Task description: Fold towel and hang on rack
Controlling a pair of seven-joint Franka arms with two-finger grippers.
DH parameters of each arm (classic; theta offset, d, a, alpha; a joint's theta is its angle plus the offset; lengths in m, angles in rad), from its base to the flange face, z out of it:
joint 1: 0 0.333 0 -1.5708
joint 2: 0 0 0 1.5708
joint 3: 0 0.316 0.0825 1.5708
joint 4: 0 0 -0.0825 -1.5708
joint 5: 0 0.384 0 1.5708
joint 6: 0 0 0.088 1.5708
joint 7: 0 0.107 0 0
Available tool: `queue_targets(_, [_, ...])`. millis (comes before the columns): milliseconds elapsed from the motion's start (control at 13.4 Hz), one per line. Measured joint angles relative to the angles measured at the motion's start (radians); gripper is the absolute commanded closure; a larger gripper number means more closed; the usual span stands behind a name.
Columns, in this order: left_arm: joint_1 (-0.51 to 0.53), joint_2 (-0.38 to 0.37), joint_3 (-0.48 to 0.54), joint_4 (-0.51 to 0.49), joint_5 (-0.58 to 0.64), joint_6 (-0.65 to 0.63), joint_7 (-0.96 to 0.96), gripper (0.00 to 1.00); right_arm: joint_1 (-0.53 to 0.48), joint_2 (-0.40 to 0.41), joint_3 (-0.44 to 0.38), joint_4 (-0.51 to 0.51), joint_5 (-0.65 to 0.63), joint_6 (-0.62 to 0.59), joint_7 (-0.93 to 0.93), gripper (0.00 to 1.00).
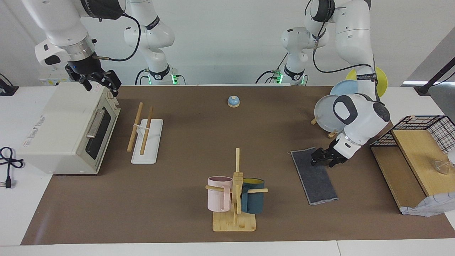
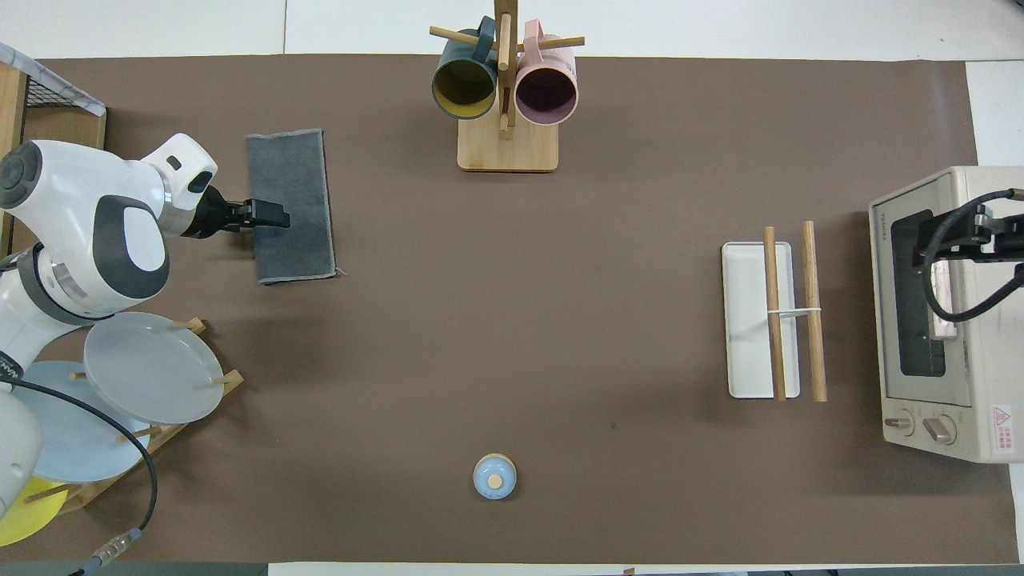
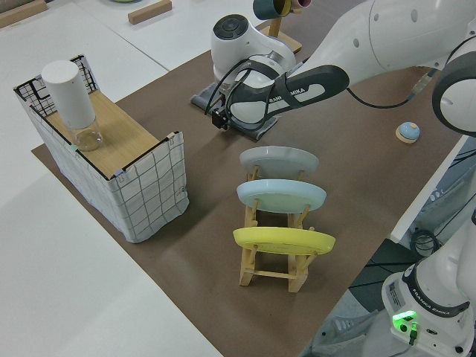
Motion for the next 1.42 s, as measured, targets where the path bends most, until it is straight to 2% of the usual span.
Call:
queue_targets(149, [-0.001,0.006,-0.001,-0.001,-0.001,-0.004,0.000,0.07,0.000,0.000,0.005,-0.001,0.000,0.000,0.000,0.00])
queue_targets(747, [0.000,0.006,0.005,0.005,-0.002,-0.046,0.000,0.41,0.000,0.000,0.004,-0.001,0.000,0.000,0.000,0.00])
queue_targets(972, [0.000,0.006,0.005,0.005,-0.002,-0.056,0.000,0.59,-0.004,0.000,0.003,-0.002,0.000,0.000,0.000,0.00])
queue_targets(1121, [0.000,0.007,0.005,0.000,-0.003,-0.059,0.000,0.77,-0.004,0.000,0.003,-0.002,0.000,-0.001,0.000,0.00])
queue_targets(1196, [0.000,0.007,0.005,0.000,-0.004,-0.059,-0.001,0.92,-0.004,0.000,0.003,-0.002,0.000,-0.004,0.000,0.00])
queue_targets(1270, [0.000,0.007,0.005,-0.001,-0.005,-0.065,-0.002,1.00,-0.003,0.000,0.003,-0.003,0.000,-0.011,0.000,0.00])
queue_targets(1420, [0.000,0.005,0.001,0.000,-0.016,-0.074,-0.003,1.00,0.000,-0.001,0.005,-0.005,0.001,-0.038,0.000,0.00])
